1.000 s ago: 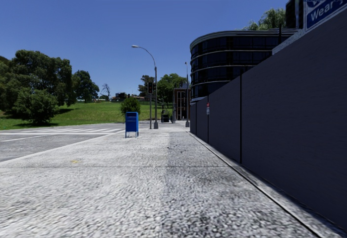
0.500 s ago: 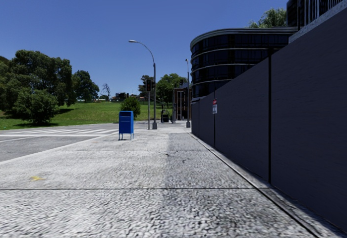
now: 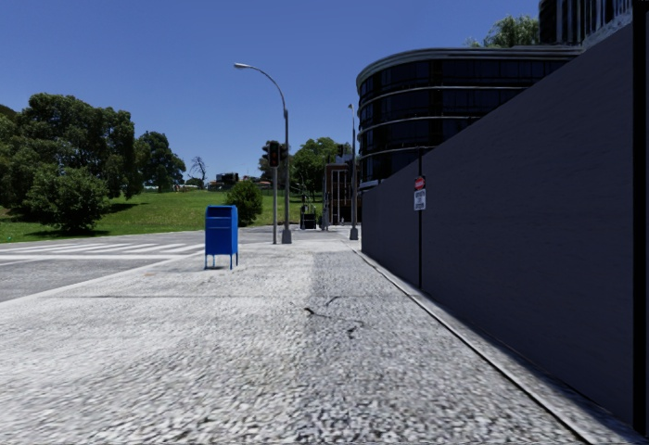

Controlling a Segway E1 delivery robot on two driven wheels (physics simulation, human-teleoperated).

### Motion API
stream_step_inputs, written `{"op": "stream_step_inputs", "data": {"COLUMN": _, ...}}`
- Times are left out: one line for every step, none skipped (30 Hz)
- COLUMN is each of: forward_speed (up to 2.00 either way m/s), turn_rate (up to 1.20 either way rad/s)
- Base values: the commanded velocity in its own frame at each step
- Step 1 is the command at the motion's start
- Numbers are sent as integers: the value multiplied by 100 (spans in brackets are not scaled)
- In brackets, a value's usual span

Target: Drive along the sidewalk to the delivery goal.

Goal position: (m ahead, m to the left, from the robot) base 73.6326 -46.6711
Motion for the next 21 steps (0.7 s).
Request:
{"op": "stream_step_inputs", "data": {"forward_speed": 200, "turn_rate": 0}}
{"op": "stream_step_inputs", "data": {"forward_speed": 200, "turn_rate": 0}}
{"op": "stream_step_inputs", "data": {"forward_speed": 200, "turn_rate": 0}}
{"op": "stream_step_inputs", "data": {"forward_speed": 200, "turn_rate": 0}}
{"op": "stream_step_inputs", "data": {"forward_speed": 200, "turn_rate": 0}}
{"op": "stream_step_inputs", "data": {"forward_speed": 200, "turn_rate": 0}}
{"op": "stream_step_inputs", "data": {"forward_speed": 200, "turn_rate": 0}}
{"op": "stream_step_inputs", "data": {"forward_speed": 200, "turn_rate": 0}}
{"op": "stream_step_inputs", "data": {"forward_speed": 200, "turn_rate": 0}}
{"op": "stream_step_inputs", "data": {"forward_speed": 200, "turn_rate": 0}}
{"op": "stream_step_inputs", "data": {"forward_speed": 200, "turn_rate": 0}}
{"op": "stream_step_inputs", "data": {"forward_speed": 200, "turn_rate": 0}}
{"op": "stream_step_inputs", "data": {"forward_speed": 200, "turn_rate": 0}}
{"op": "stream_step_inputs", "data": {"forward_speed": 200, "turn_rate": 0}}
{"op": "stream_step_inputs", "data": {"forward_speed": 200, "turn_rate": 0}}
{"op": "stream_step_inputs", "data": {"forward_speed": 200, "turn_rate": 0}}
{"op": "stream_step_inputs", "data": {"forward_speed": 200, "turn_rate": 0}}
{"op": "stream_step_inputs", "data": {"forward_speed": 200, "turn_rate": 0}}
{"op": "stream_step_inputs", "data": {"forward_speed": 200, "turn_rate": 0}}
{"op": "stream_step_inputs", "data": {"forward_speed": 200, "turn_rate": 0}}
{"op": "stream_step_inputs", "data": {"forward_speed": 200, "turn_rate": 0}}
